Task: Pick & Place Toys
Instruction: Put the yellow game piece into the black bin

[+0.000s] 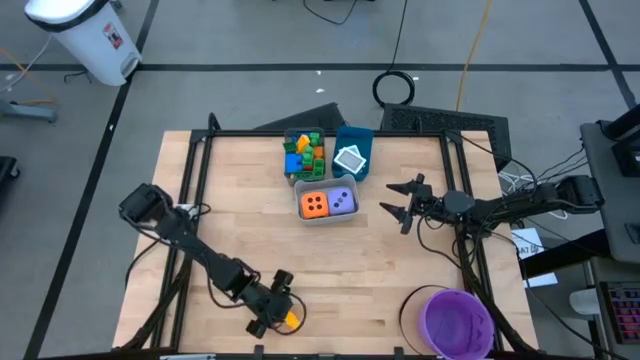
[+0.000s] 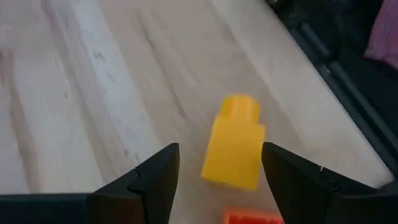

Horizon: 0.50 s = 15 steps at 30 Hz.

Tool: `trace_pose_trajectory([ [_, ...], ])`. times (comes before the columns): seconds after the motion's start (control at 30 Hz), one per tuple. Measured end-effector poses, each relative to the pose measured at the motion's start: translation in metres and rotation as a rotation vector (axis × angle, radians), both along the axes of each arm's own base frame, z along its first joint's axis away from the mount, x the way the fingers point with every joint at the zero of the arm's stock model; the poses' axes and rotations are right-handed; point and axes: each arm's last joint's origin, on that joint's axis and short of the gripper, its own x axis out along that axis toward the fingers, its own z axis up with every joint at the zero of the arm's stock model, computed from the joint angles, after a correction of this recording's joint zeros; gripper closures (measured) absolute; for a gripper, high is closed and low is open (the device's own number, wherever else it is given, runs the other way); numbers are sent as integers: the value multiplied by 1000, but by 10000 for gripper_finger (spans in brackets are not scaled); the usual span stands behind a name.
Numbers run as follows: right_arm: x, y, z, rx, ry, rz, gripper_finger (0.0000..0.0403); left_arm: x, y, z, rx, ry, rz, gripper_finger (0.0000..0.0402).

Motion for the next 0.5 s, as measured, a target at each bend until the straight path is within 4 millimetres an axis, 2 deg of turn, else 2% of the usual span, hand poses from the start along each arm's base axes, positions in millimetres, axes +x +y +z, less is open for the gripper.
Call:
trace_pose_trajectory([
  [0.17, 0, 0, 0, 1, 1, 3, 124, -1, -11, -12, 10, -16, 19, 165],
  [0.37, 0, 1, 0, 4, -5, 27, 124, 4, -7, -30, 51, 25, 55, 165],
  [0.5, 0, 1, 1, 4, -9, 26, 124, 8, -1, -31, 67, 16, 74, 176],
])
